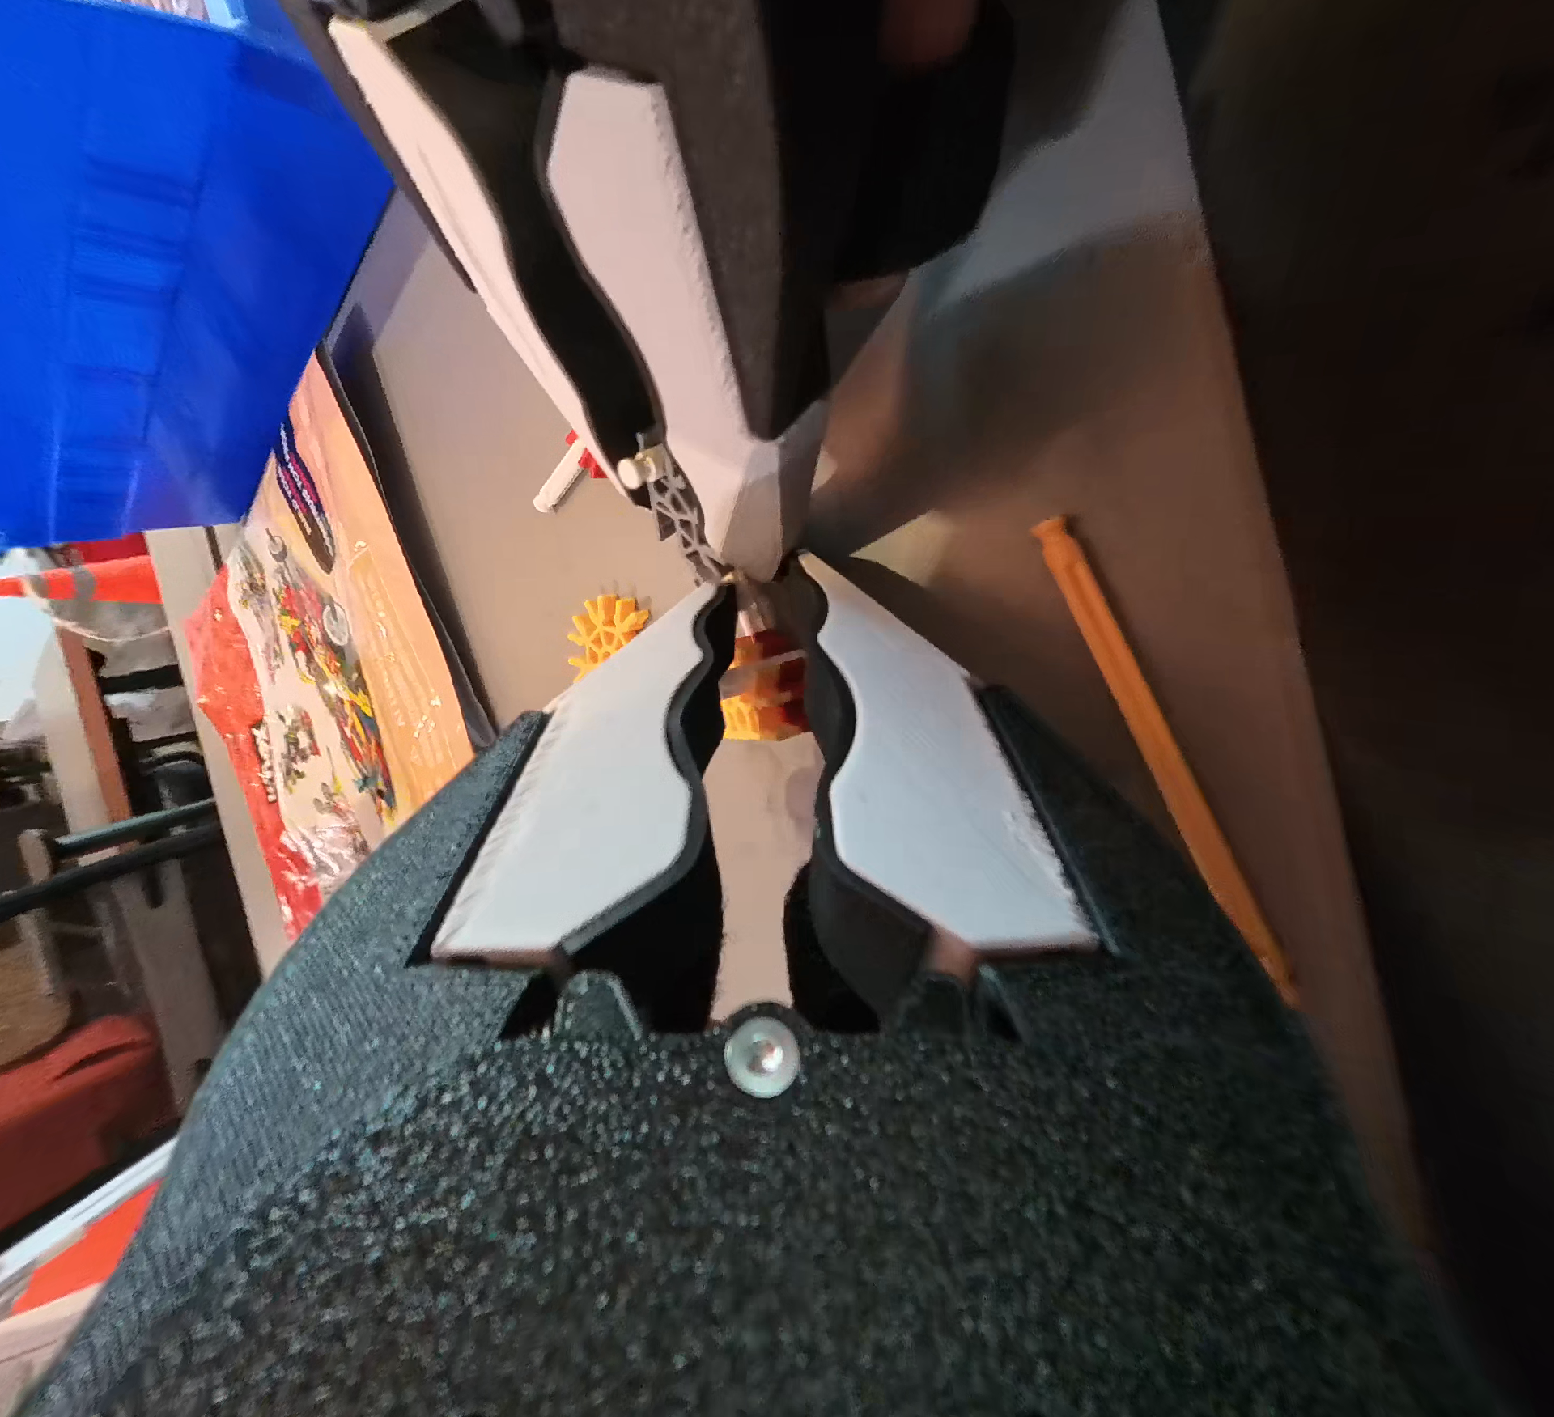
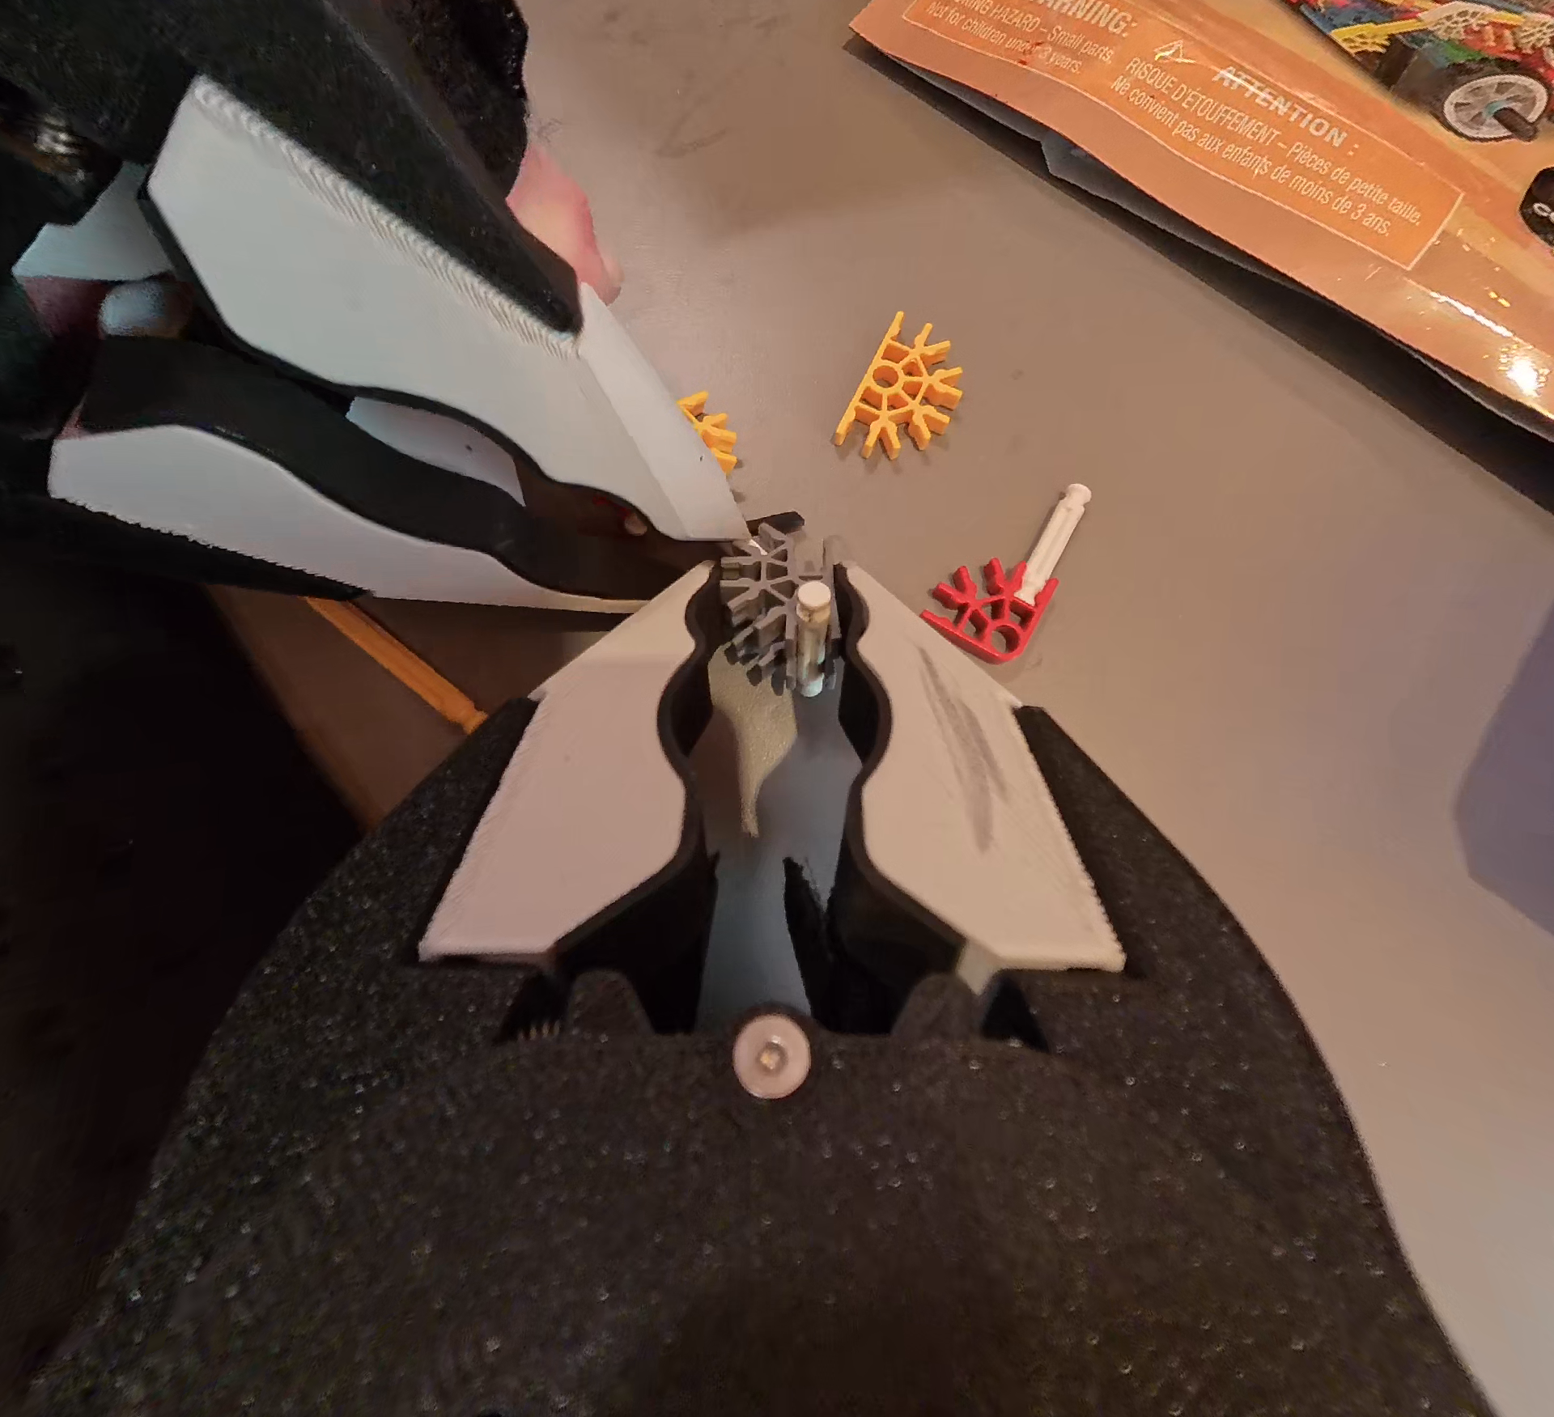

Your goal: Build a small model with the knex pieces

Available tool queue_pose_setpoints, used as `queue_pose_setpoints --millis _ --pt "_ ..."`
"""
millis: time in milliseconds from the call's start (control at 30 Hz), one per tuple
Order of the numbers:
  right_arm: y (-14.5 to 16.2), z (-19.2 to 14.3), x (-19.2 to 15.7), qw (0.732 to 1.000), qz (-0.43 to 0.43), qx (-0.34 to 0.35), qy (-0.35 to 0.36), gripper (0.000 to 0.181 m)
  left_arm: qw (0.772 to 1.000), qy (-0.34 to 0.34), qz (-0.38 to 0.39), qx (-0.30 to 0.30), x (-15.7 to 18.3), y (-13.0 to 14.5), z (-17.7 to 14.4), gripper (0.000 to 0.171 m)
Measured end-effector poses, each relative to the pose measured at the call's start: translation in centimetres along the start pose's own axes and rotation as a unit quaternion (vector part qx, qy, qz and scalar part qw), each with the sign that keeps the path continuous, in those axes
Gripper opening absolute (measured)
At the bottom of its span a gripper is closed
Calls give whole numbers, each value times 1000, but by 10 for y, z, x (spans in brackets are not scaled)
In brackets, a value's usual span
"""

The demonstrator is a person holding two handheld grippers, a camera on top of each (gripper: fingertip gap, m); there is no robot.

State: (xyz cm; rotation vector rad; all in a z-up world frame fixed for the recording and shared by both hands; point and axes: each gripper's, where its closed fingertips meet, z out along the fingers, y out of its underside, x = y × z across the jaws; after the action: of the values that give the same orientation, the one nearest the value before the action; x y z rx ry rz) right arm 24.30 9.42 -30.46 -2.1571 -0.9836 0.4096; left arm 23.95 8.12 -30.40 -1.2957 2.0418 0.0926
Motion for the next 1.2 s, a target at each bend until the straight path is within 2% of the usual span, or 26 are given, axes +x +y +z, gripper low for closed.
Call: queue_pose_setpoints --millis 133,267,533,800,1000,1200 --pt "0 0 0 1000 2 1 -2 24 1000 10 21 -6 0 0 0 10" --pt "0 0 1 1000 8 0 -8 24 1000 30 -5 9 -1 1 0 11" --pt "1 -3 3 1000 -9 -1 11 27 999 15 -32 33 0 -2 0 10" --pt "4 -12 4 998 -53 -16 30 31 999 5 -20 43 2 -6 0 6" --pt "12 -25 3 998 -48 -26 18 27 998 -7 -17 52 1 -10 2 6" --pt "18 -23 0 999 -41 -25 2 23 999 0 6 40 2 -11 3 5"
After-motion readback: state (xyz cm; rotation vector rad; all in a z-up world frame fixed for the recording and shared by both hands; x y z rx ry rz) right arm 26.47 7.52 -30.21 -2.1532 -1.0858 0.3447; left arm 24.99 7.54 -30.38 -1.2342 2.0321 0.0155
